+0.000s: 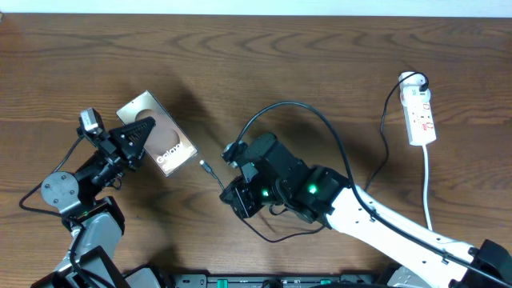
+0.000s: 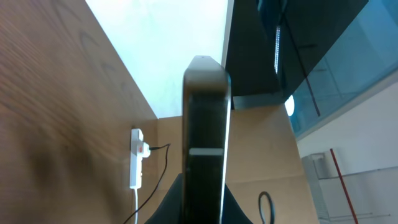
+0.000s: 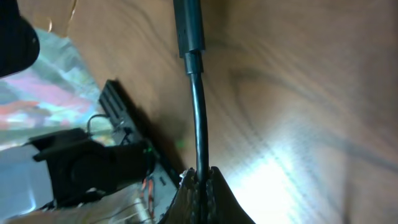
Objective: Plug charger to phone and switch on socket
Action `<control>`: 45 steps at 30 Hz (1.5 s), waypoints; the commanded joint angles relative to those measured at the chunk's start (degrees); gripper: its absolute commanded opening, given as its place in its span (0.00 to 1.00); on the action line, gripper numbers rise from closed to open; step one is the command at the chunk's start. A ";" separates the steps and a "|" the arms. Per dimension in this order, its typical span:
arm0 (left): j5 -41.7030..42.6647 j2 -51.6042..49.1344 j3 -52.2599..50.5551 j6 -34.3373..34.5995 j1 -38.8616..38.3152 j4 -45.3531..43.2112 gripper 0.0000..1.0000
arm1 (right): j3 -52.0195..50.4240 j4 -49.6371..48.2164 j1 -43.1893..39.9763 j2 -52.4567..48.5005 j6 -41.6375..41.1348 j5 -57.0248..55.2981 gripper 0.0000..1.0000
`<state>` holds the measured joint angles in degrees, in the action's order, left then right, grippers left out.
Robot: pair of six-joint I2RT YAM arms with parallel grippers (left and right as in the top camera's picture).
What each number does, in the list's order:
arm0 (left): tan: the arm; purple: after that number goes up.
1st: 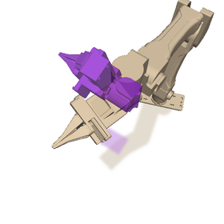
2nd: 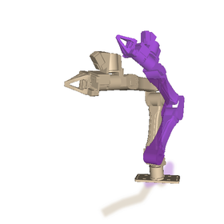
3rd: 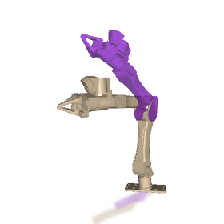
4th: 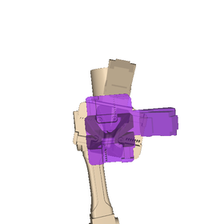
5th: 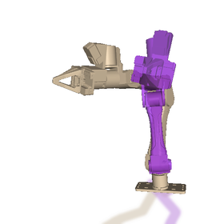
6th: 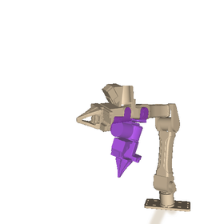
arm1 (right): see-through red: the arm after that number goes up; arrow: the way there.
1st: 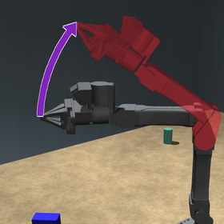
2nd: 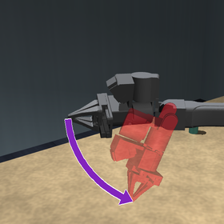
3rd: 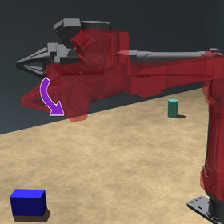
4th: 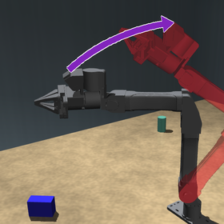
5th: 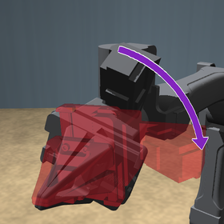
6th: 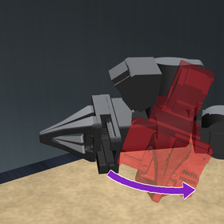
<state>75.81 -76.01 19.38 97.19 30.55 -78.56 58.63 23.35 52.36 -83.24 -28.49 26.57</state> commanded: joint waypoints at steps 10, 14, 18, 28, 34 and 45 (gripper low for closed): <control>-5.95 0.44 1.70 0.39 0.31 -0.83 0.08 | -0.90 -7.06 0.24 0.11 -1.03 11.96 0.01; -5.14 0.44 1.70 0.17 0.31 -0.85 0.07 | -0.90 -9.05 0.22 0.11 -1.01 11.93 0.01; -3.93 0.44 1.70 0.13 0.31 -0.85 0.07 | -0.90 -9.88 0.17 0.11 -1.03 11.67 0.01; -2.73 0.44 1.70 0.20 0.31 -2.12 0.08 | -0.90 -11.04 0.13 0.11 -1.05 11.30 0.01; -2.73 0.44 1.70 0.20 0.31 -2.12 0.07 | -0.90 -11.19 -0.02 0.11 -1.64 10.99 0.01; -2.73 0.44 1.70 0.22 0.31 -2.12 0.08 | -0.90 -11.41 -1.55 0.09 -3.93 10.91 0.01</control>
<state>72.99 -76.01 19.38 97.49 30.57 -79.83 57.93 12.32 50.96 -83.24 -31.20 37.28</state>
